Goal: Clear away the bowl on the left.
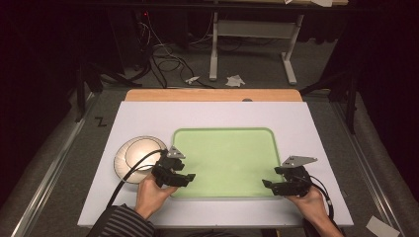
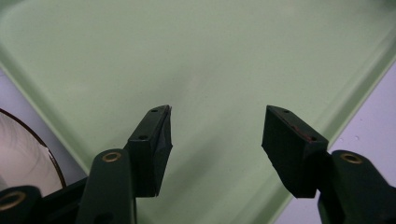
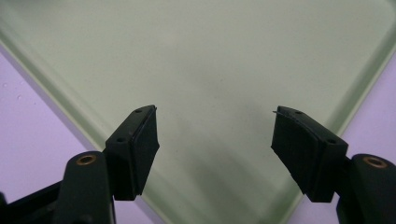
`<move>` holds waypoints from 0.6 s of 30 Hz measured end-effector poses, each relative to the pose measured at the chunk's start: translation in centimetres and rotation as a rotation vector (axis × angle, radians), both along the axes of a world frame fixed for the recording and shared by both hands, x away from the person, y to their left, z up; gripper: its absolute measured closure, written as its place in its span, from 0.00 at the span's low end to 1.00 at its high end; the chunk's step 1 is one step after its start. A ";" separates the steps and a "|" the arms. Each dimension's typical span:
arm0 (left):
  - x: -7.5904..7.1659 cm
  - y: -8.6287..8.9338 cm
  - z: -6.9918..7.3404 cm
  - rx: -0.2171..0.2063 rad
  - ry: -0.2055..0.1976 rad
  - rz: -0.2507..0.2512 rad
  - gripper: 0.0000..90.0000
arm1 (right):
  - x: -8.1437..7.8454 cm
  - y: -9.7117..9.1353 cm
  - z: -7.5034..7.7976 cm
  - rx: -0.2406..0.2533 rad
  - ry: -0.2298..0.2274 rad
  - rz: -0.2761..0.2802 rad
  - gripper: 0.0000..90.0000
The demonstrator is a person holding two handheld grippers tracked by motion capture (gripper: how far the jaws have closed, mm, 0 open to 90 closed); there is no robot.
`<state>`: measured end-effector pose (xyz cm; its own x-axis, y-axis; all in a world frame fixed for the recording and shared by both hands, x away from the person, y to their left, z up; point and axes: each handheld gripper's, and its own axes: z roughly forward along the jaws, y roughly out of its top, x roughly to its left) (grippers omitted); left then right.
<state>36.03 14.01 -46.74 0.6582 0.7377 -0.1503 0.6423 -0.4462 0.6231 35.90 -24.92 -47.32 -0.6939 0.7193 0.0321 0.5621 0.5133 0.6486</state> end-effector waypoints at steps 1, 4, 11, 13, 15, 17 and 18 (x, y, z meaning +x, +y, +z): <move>0.0 0.0 0.0 0.000 0.000 -0.001 0.47 | 0.0 0.0 0.0 -0.004 -0.001 0.003 0.36; 0.0 0.0 0.0 0.000 0.001 -0.002 0.47 | -0.2 0.1 -0.1 -0.014 0.000 -0.001 0.37; 0.0 0.3 0.2 -0.001 -0.003 0.001 0.46 | -0.1 0.1 -0.1 -0.021 -0.004 0.011 0.37; 0.0 0.5 0.3 -0.003 -0.005 0.003 0.46 | -0.1 0.1 -0.1 -0.019 -0.004 0.014 0.37; 0.0 0.5 0.3 -0.009 -0.008 0.008 0.46 | -0.1 0.2 -0.2 -0.020 -0.003 0.011 0.37; 0.0 0.5 0.4 -0.009 -0.007 0.008 0.46 | -0.1 0.2 -0.2 -0.022 0.002 0.010 0.37; 0.1 0.6 0.4 -0.009 -0.007 0.007 0.46 | -0.1 0.2 -0.2 -0.021 0.002 0.009 0.37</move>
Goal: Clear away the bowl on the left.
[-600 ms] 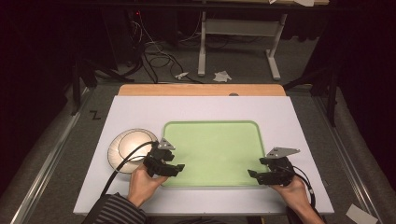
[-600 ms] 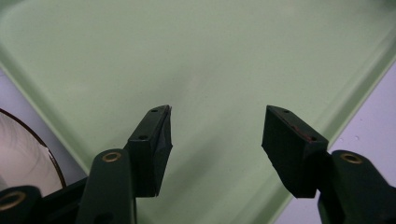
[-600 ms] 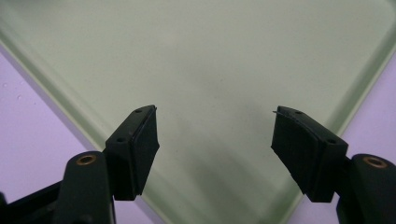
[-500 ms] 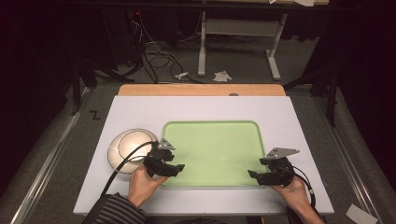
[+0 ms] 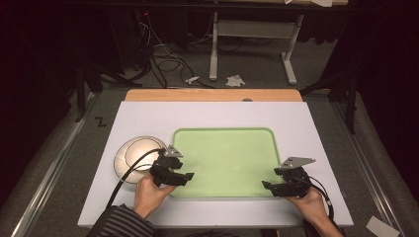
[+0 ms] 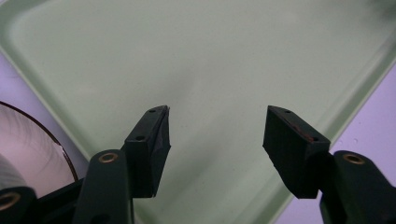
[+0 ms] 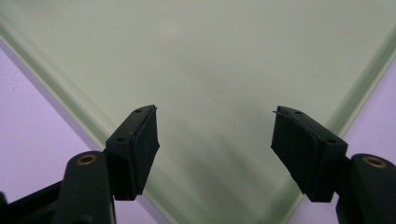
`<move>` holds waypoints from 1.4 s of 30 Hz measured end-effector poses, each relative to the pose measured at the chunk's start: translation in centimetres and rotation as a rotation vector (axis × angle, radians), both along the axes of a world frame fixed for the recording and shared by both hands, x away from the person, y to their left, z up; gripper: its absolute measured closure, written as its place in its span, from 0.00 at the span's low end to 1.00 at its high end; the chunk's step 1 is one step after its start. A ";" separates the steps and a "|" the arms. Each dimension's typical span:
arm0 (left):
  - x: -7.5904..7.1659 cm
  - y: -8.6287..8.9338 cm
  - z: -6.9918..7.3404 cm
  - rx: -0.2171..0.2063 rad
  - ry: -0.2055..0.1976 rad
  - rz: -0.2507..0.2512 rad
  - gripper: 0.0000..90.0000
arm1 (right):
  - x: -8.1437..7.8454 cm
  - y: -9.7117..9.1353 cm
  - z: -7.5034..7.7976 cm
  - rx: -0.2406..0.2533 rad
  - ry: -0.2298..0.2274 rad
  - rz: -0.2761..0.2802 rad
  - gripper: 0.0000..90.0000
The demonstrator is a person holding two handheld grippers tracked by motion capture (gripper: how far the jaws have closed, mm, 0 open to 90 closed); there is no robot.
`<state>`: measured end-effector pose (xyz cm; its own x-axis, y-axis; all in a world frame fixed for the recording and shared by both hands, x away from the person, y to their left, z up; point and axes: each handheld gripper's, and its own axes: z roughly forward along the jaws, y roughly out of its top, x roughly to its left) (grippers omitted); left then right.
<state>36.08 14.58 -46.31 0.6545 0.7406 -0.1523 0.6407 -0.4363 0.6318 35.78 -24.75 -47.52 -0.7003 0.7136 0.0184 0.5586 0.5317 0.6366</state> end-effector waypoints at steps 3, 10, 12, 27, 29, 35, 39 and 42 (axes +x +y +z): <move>0.1 0.1 0.0 -0.001 0.001 0.004 0.46 | 0.1 -0.1 0.0 -0.001 0.005 0.001 0.37; 0.1 0.4 0.4 -0.006 -0.010 0.013 0.46 | 0.0 0.0 -0.1 0.000 0.013 0.001 0.37; 0.1 0.5 0.4 -0.010 -0.013 0.017 0.46 | 0.0 0.0 -0.1 0.000 0.015 -0.002 0.37; 0.1 1.3 1.1 -0.028 -0.029 0.038 0.46 | 0.0 0.1 -0.1 -0.008 0.020 -0.003 0.36; 0.1 1.4 1.1 -0.030 -0.031 0.042 0.46 | 0.0 0.1 -0.1 -0.006 0.022 -0.005 0.36; 0.2 1.8 1.4 -0.077 -0.012 0.047 0.46 | 0.0 0.1 -0.1 -0.011 0.021 -0.003 0.36; 0.2 2.1 1.6 -0.094 -0.012 0.051 0.46 | 0.0 0.1 -0.1 -0.008 0.023 -0.006 0.36; 0.3 2.3 1.8 -0.100 -0.014 0.059 0.45 | 0.1 0.0 -0.1 -0.008 0.023 -0.006 0.36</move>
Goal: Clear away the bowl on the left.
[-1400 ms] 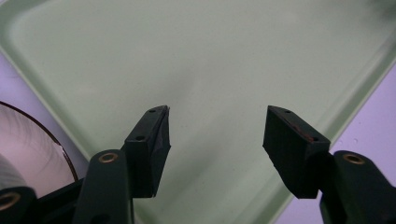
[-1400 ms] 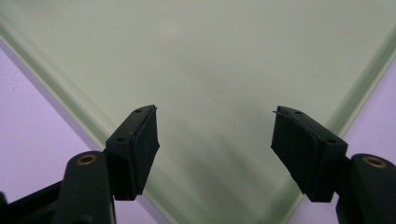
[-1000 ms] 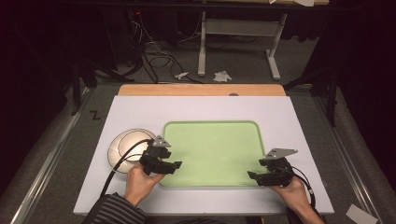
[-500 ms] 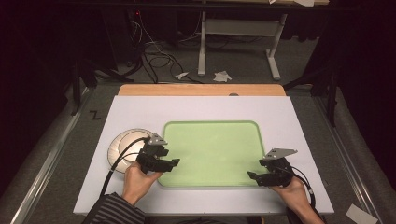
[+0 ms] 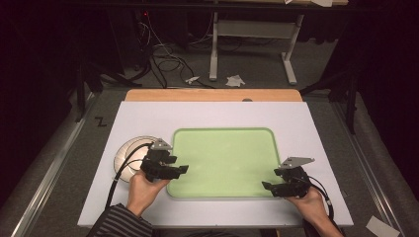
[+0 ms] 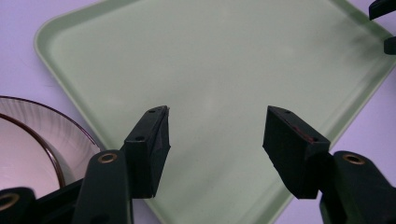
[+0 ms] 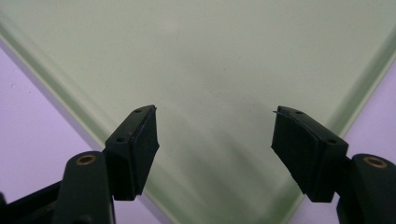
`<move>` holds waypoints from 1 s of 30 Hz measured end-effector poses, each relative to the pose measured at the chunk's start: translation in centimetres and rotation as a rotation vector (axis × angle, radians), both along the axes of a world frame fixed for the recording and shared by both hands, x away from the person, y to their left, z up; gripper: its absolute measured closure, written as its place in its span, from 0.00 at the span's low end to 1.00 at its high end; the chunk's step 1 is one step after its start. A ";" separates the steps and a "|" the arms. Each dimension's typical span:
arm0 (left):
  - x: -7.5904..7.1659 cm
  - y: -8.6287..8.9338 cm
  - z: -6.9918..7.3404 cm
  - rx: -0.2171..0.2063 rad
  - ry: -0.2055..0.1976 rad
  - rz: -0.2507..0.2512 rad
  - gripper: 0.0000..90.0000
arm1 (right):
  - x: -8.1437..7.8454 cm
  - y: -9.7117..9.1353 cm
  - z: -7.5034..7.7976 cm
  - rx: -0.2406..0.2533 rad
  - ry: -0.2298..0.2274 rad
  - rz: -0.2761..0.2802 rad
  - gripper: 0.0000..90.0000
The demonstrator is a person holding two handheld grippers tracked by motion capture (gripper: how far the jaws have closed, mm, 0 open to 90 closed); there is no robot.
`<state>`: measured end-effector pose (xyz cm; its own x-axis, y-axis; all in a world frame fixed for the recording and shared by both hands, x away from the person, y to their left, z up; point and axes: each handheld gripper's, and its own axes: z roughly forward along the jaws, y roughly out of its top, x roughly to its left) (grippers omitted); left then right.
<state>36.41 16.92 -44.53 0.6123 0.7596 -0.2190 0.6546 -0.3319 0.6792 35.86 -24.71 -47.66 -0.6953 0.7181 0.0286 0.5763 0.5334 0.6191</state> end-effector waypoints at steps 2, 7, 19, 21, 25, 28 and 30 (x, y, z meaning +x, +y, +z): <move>0.0 0.2 0.1 -0.001 -0.005 0.002 0.45 | 0.0 0.0 0.0 0.001 0.004 -0.001 0.36; 0.0 0.7 0.6 -0.017 -0.015 0.019 0.45 | 0.0 0.1 -0.1 0.005 0.004 0.000 0.36; 0.3 2.5 1.3 -0.046 -0.029 0.085 0.45 | 0.1 0.0 -0.1 -0.001 0.007 0.006 0.36; 0.4 3.0 1.4 -0.038 -0.031 0.103 0.45 | 0.1 0.1 -0.1 -0.005 0.006 0.007 0.36; 0.5 3.5 1.4 -0.045 -0.033 0.123 0.45 | 0.0 0.1 -0.1 -0.007 0.005 0.007 0.36; 0.6 3.9 1.5 -0.045 -0.036 0.138 0.44 | 0.1 0.1 -0.1 -0.008 0.011 0.006 0.36; 0.7 4.4 1.5 -0.041 -0.035 0.155 0.44 | 0.1 0.1 -0.1 -0.008 0.010 0.007 0.36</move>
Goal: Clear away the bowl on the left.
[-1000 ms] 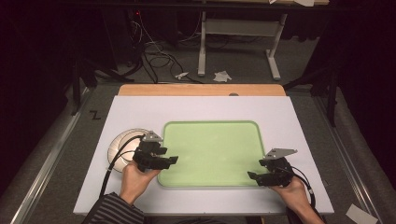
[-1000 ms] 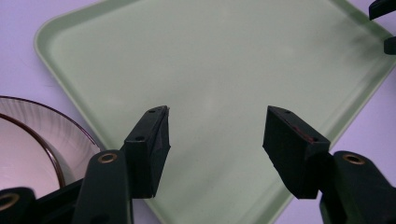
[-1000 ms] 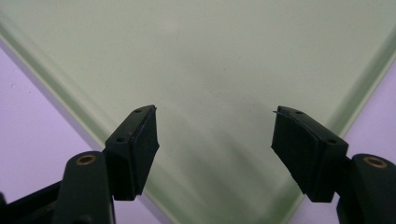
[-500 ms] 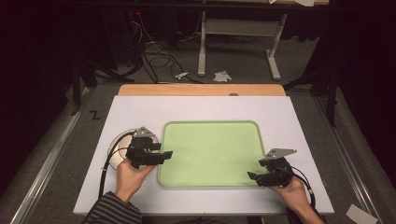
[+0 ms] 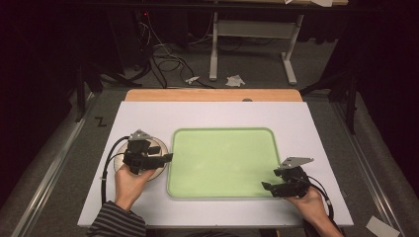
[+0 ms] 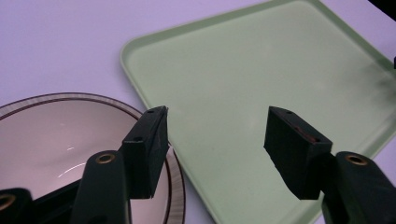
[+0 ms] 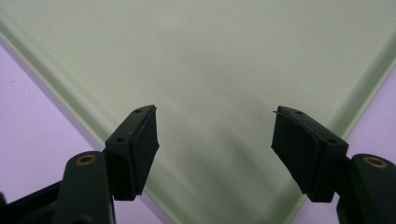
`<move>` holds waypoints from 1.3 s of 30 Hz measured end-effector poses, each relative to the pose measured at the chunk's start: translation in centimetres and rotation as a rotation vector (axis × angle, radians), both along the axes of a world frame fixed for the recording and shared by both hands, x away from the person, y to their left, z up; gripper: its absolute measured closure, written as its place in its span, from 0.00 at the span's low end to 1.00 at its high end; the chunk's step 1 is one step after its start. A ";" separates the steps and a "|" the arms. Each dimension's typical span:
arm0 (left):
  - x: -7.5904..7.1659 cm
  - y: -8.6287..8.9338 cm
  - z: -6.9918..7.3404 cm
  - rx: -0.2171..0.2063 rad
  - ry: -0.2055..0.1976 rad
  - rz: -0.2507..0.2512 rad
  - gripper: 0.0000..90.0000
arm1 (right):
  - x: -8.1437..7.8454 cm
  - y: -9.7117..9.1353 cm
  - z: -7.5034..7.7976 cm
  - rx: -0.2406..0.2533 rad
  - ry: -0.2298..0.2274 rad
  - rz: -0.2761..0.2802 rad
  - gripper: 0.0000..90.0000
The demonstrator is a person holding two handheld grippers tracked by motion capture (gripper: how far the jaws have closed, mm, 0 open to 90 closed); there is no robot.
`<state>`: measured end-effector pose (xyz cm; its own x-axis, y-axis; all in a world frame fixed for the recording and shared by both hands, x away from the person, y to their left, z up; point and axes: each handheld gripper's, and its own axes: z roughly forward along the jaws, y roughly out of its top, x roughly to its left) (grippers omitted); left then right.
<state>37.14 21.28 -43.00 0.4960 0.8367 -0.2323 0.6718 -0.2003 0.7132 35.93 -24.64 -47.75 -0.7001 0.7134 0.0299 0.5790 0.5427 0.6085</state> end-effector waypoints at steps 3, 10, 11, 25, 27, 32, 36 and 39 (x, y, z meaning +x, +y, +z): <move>0.0 0.4 0.0 -0.002 -0.002 0.015 0.44 | 0.0 0.0 0.0 -0.003 -0.002 0.002 0.36; 0.4 1.7 0.0 0.008 0.004 0.079 0.44 | 0.0 0.0 0.0 0.006 0.005 -0.001 0.36; 0.4 1.7 0.0 0.008 0.004 0.079 0.44 | 0.0 0.0 0.0 0.006 0.005 -0.001 0.36; 0.9 4.0 -0.5 0.039 0.040 0.178 0.45 | 0.0 0.1 -0.1 0.008 0.003 0.001 0.36; 1.0 4.5 -0.5 0.054 0.034 0.202 0.44 | 0.0 0.1 -0.1 0.009 0.005 0.002 0.36; 1.1 5.3 -0.7 0.078 0.040 0.232 0.43 | 0.0 0.1 -0.1 0.007 0.002 0.001 0.36; 1.2 6.2 -0.9 0.084 0.041 0.266 0.43 | 0.0 0.0 0.0 0.007 0.005 -0.002 0.36; 1.2 6.6 -1.0 0.088 0.043 0.282 0.43 | 0.0 0.0 0.0 0.003 0.001 -0.004 0.36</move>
<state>38.38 27.90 -43.96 0.2326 0.9578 -0.1688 0.7390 -0.0611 0.6709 35.92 -24.65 -47.73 -0.6970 0.7164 0.0323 0.5819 0.5386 0.6094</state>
